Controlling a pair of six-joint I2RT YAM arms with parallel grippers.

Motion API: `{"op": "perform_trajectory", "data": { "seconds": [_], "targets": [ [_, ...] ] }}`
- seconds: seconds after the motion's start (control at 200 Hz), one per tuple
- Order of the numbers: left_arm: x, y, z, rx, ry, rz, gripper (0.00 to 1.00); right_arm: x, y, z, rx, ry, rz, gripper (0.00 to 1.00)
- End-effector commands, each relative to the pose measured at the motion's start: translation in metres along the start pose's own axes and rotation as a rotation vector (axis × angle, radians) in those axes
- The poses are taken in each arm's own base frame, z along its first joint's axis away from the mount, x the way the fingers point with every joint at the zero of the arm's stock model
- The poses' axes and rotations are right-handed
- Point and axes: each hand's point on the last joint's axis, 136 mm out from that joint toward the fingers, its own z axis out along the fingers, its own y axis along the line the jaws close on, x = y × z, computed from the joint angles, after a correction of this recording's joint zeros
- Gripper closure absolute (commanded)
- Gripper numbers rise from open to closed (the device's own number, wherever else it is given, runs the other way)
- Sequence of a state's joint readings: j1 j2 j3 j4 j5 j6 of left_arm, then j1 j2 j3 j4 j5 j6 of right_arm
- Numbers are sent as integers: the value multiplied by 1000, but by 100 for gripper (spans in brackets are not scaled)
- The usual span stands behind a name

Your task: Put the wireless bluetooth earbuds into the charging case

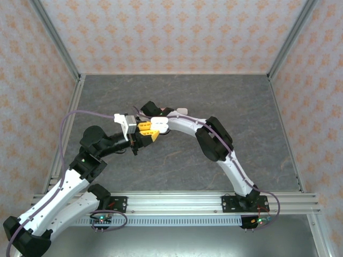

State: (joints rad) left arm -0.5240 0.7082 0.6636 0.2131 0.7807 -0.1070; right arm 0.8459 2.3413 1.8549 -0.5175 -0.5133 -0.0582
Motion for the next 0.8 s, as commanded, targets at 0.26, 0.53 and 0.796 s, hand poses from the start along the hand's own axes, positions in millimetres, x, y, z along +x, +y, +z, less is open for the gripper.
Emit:
{"op": "perform_trajectory", "data": {
  "seconds": [0.26,0.53,0.796],
  "targets": [
    [-3,-2,2,13,-13,-2,100,40,-3,-12,41,118,-15,66],
    [-3,-2,3,11,-7,-2,100,43,-4,-14,52,126,-19,71],
    [-2,-1,2,9,-2,1,100,38,-4,-25,70,84,-24,78]
  ]
}}
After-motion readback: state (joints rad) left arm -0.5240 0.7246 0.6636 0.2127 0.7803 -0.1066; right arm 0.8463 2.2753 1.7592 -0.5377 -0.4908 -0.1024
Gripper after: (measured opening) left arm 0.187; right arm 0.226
